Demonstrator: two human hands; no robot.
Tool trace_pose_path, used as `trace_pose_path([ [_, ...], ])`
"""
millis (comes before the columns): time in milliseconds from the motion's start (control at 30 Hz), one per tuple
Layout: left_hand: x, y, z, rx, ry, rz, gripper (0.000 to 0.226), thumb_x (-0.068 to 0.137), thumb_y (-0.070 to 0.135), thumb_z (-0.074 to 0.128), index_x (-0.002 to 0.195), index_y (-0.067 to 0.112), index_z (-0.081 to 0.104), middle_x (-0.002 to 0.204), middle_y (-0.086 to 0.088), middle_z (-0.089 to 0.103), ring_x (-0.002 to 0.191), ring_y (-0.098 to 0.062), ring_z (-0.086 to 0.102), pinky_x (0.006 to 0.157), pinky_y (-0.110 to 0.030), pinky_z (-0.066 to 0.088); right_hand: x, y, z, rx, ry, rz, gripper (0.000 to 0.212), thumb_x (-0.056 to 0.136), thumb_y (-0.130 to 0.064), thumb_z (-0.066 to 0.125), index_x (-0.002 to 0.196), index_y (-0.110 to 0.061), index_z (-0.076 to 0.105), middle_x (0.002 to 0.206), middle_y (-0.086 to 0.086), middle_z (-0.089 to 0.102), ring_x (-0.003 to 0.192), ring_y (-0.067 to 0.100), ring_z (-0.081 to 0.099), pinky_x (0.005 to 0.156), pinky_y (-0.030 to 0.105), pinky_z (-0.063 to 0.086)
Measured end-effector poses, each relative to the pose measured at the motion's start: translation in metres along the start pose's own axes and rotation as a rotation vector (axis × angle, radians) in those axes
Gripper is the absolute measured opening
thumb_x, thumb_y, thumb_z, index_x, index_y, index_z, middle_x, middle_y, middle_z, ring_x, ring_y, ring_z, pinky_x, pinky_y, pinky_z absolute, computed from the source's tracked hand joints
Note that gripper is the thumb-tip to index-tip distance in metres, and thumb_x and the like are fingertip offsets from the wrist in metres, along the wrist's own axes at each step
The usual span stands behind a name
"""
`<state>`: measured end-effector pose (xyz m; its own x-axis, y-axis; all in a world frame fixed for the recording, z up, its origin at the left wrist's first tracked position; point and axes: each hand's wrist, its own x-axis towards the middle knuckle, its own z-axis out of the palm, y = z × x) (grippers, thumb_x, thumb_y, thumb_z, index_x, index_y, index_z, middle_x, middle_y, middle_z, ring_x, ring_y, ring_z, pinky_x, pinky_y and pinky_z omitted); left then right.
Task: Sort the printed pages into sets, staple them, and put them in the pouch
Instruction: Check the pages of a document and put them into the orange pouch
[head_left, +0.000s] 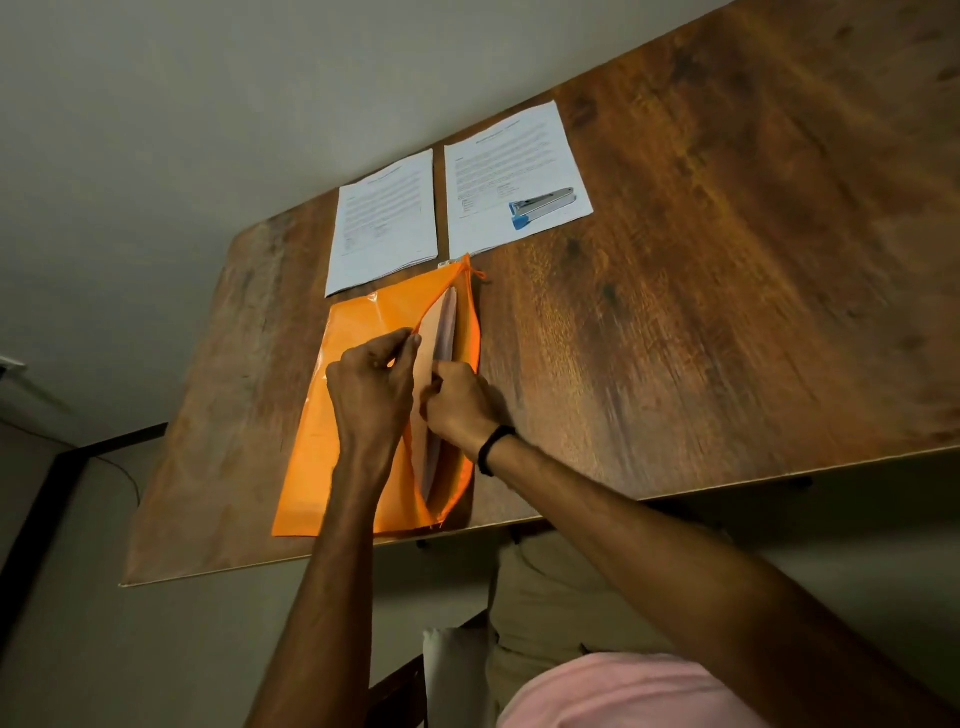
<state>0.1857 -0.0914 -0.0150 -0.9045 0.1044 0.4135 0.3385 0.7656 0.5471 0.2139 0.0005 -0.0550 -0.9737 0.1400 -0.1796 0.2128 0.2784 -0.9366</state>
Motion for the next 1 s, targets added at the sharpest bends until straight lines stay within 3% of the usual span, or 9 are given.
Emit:
trace_pose_path([
  [200,0.001,0.001,0.001,-0.001,0.037,-0.030,0.030,0.097,0.026,0.065,0.121,0.009,0.071,0.115,-0.006,0.074,0.098,-0.013,0.071,0.082,-0.039,0.061,0.001,0.002,0.001,-0.047,-0.033,0.004,0.018,0.100,-0.023,0.056,0.116,-0.020,0.063,0.102,0.001,0.069,0.089,0.021,0.067,0.074,0.032,0.057],
  [367,-0.002,0.006,0.006,-0.027,0.035,-0.042,0.028,0.097,0.022,0.065,0.119,0.008,0.072,0.113,-0.007,0.074,0.099,-0.015,0.072,0.084,-0.041,0.061,-0.003,0.004,0.000,-0.048,-0.023,-0.002,0.005,0.097,-0.016,0.059,0.094,-0.015,0.063,0.082,-0.003,0.062,0.069,0.011,0.055,0.053,0.019,0.036],
  [533,-0.004,0.007,0.009,-0.023,0.023,-0.023,0.027,0.096,0.022,0.066,0.118,0.007,0.073,0.110,-0.008,0.075,0.096,-0.017,0.073,0.082,-0.042,0.061,-0.002,0.006,0.002,-0.062,-0.044,0.013,0.008,0.096,-0.013,0.059,0.092,-0.015,0.065,0.080,-0.002,0.063,0.073,0.014,0.058,0.059,0.025,0.043],
  [633,-0.003,0.005,0.008,-0.050,0.033,-0.032,0.028,0.096,0.023,0.066,0.118,0.007,0.073,0.110,-0.008,0.075,0.096,-0.016,0.073,0.082,-0.043,0.061,0.001,0.008,-0.004,-0.106,-0.080,-0.008,0.009,0.098,-0.017,0.058,0.089,-0.017,0.060,0.073,-0.006,0.054,0.070,0.012,0.053,0.052,0.020,0.032],
  [700,-0.002,0.004,0.006,-0.061,0.033,-0.035,0.028,0.096,0.025,0.066,0.118,0.008,0.073,0.109,-0.006,0.076,0.096,-0.014,0.072,0.082,-0.042,0.061,-0.001,0.008,-0.003,-0.149,-0.008,-0.020,0.010,0.099,-0.023,0.058,0.091,-0.018,0.059,0.076,-0.006,0.054,0.073,0.012,0.054,0.053,0.019,0.033],
  [767,-0.002,0.004,0.007,-0.062,0.028,-0.034,0.028,0.096,0.026,0.066,0.117,0.009,0.074,0.109,-0.006,0.076,0.096,-0.012,0.072,0.083,-0.040,0.061,-0.004,0.009,-0.001,-0.221,0.103,-0.057,0.009,0.098,-0.025,0.059,0.100,-0.016,0.061,0.091,0.000,0.060,0.083,0.015,0.058,0.064,0.023,0.043],
  [867,-0.003,0.002,0.010,-0.080,0.016,-0.031,0.028,0.096,0.026,0.067,0.117,0.009,0.074,0.109,-0.004,0.076,0.095,-0.007,0.071,0.084,-0.033,0.060,-0.004,0.008,-0.002,-0.257,0.062,-0.085,0.010,0.097,-0.018,0.060,0.104,-0.012,0.062,0.104,0.007,0.062,0.095,0.023,0.062,0.070,0.028,0.047],
  [1000,-0.002,0.000,0.009,-0.105,0.004,-0.041,0.026,0.095,0.024,0.068,0.117,0.010,0.074,0.102,0.008,0.073,0.082,0.011,0.065,0.074,-0.009,0.053,0.003,0.010,0.001,-0.314,0.034,-0.126,0.011,0.098,-0.020,0.056,0.107,-0.015,0.060,0.108,0.009,0.060,0.094,0.024,0.061,0.071,0.029,0.047],
])
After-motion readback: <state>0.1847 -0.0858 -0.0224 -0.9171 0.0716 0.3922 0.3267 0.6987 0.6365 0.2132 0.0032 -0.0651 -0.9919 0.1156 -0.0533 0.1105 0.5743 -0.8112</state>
